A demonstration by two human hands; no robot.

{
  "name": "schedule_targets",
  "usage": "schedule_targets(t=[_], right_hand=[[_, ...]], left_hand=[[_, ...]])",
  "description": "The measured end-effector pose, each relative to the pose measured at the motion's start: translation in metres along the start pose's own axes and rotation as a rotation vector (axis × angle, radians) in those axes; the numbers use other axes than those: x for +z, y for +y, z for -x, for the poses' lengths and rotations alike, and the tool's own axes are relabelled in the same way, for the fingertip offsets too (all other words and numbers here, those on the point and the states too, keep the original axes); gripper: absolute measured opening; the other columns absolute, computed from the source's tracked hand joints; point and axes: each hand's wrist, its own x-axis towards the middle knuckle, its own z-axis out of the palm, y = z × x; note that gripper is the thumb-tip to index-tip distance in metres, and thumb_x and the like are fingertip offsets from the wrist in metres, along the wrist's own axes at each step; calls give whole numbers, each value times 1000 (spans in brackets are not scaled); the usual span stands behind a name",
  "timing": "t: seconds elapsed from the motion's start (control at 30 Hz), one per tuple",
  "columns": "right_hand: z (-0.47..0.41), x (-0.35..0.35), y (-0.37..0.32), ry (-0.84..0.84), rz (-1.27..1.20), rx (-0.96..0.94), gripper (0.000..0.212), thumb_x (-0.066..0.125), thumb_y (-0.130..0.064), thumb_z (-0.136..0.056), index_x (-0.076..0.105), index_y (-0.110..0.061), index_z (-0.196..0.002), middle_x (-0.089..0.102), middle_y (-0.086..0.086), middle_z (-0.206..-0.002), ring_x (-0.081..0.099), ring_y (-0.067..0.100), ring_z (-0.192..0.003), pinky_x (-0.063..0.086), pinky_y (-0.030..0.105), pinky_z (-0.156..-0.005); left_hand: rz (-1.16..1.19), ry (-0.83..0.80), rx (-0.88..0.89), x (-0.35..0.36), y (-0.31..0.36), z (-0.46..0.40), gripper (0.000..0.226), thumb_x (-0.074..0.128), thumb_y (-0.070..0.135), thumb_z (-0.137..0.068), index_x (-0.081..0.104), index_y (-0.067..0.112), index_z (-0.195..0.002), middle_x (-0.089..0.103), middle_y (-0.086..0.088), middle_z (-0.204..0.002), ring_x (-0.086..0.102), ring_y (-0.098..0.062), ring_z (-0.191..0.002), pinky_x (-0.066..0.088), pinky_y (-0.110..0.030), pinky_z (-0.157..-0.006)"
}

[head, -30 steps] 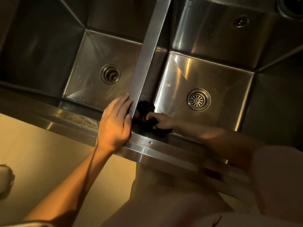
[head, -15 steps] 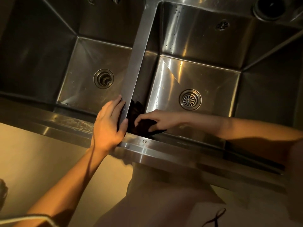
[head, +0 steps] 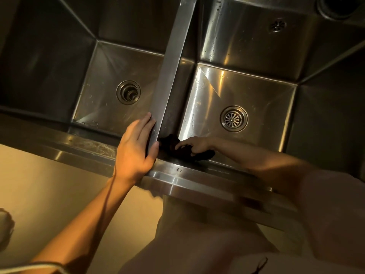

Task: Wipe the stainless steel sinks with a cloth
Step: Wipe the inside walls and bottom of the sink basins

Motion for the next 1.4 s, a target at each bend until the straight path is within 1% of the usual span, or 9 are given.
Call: schedule_targets(t=[0.2,0.37,0.63,0.77,0.93,1.1,1.27,1.33,1.4], right_hand=[[86,-16,-23,-26,20,-178,69,57,3,-87,40,-34,-143,39,-5,-149,36,8,-129,30,22,-103],[138,-20,-26,-59,-5,-308,72,59,-1,-86,38,-43,-141,42,-21,-136,38,5,-131,32,28,-111],[68,-2,11,-65,11,-61,73,55,1,-88,34,-41,-144,34,-5,-151,34,18,-136,32,33,-111],[35,7,26,-66,17,53,76,50,8,-84,35,-36,-145,32,-2,-153,35,23,-137,30,27,-105],[32,9,31,-88,-57,115,76,48,8,-83,40,-42,-140,33,-2,-151,39,27,-132,38,46,-109],[78,1,16,-46,-39,-1,72,53,6,-86,41,-39,-141,34,-5,-151,38,21,-134,37,39,-111],[156,-8,10,-64,-33,-192,69,59,-4,-88,39,-46,-139,41,-28,-135,37,3,-132,28,23,-111],[171,-7,17,-71,-74,-195,70,59,-5,-88,39,-53,-135,40,-38,-129,37,-3,-129,28,19,-111],[170,-2,28,-82,-151,-150,73,57,-3,-90,40,-60,-130,40,-35,-132,38,-1,-129,30,19,-109]], left_hand=[[25,12,15,-1,2,0,58,38,42,-96,48,2,-136,44,-10,-146,39,-20,-135,32,-31,-111],[2,5,14,-1,2,2,58,38,42,-96,48,2,-137,44,-10,-146,39,-22,-135,36,-37,-110],[0,4,-8,-2,5,3,56,41,38,-95,48,2,-137,43,-9,-147,39,-25,-134,34,-38,-111],[-11,-6,-22,-1,5,1,57,40,40,-94,47,4,-138,42,-7,-148,37,-23,-136,29,-33,-112],[-29,-12,-25,-2,5,1,57,40,39,-93,47,4,-138,42,-8,-148,36,-24,-137,29,-36,-113],[-84,-25,-23,-2,7,0,56,40,38,-93,47,5,-138,42,-8,-148,34,-24,-139,30,-40,-112],[-191,-26,-40,-2,8,1,56,39,39,-92,48,7,-137,42,-8,-149,34,-25,-139,27,-42,-112],[-239,-44,-17,-2,11,1,55,39,39,-92,50,7,-136,43,-9,-147,35,-26,-138,27,-45,-113],[-282,-74,18,-2,12,0,54,39,39,-93,51,7,-136,45,-9,-146,36,-25,-138,25,-46,-114]])
